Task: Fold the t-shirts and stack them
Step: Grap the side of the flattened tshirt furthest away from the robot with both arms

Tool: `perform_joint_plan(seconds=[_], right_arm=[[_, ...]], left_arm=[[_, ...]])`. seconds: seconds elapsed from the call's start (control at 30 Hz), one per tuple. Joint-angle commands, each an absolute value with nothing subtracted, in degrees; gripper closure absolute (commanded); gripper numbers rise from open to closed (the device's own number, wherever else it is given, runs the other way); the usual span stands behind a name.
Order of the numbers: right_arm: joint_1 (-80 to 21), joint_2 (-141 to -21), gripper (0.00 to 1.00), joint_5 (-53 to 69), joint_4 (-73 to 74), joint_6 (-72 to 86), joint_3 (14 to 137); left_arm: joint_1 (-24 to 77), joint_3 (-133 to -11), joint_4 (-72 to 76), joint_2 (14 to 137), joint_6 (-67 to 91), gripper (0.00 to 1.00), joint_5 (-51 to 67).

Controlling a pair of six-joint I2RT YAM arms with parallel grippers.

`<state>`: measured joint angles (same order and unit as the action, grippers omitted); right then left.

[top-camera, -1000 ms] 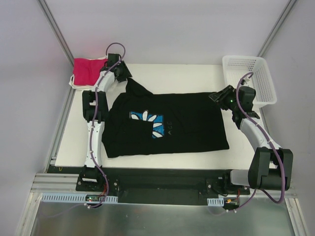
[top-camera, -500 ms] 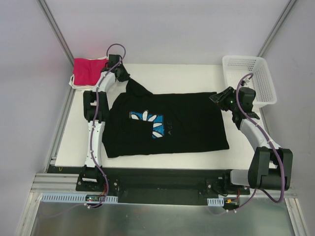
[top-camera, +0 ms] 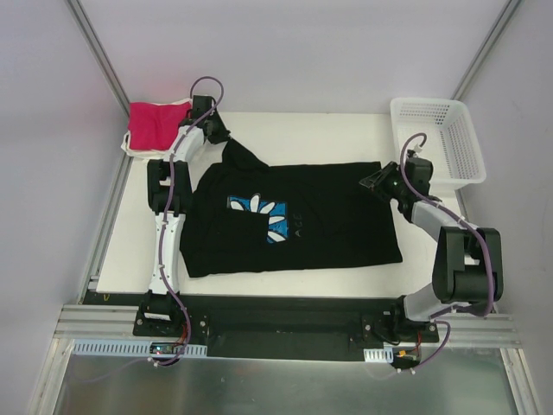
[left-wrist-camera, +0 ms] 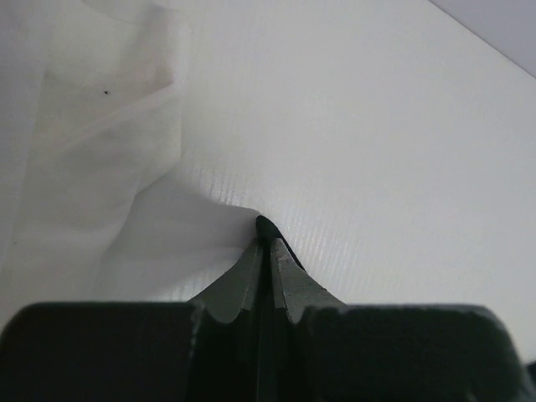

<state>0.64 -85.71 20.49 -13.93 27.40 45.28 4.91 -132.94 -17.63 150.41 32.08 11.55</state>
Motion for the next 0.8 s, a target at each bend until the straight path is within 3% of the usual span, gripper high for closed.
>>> perform_joint_plan(seconds=[0.0,0.6,0.77], right_arm=[[-1.0,-88.8,0.77,21.6,-18.0,27.5,46.1],[-4.7,-99.2,0.78,21.5,-19.3,27.1,50.0],[-4.7,-102.4,0.72,19.5,-15.0,25.6,56.6]], left_arm=[[5.5,-133.2,-17.2,143.9,29.8,0.98,12.2],[5.5,-132.5,-19.9,135.4,26.2,0.97,11.8],[5.5,-132.3,-20.0,133.7,25.8,0.98,11.5]])
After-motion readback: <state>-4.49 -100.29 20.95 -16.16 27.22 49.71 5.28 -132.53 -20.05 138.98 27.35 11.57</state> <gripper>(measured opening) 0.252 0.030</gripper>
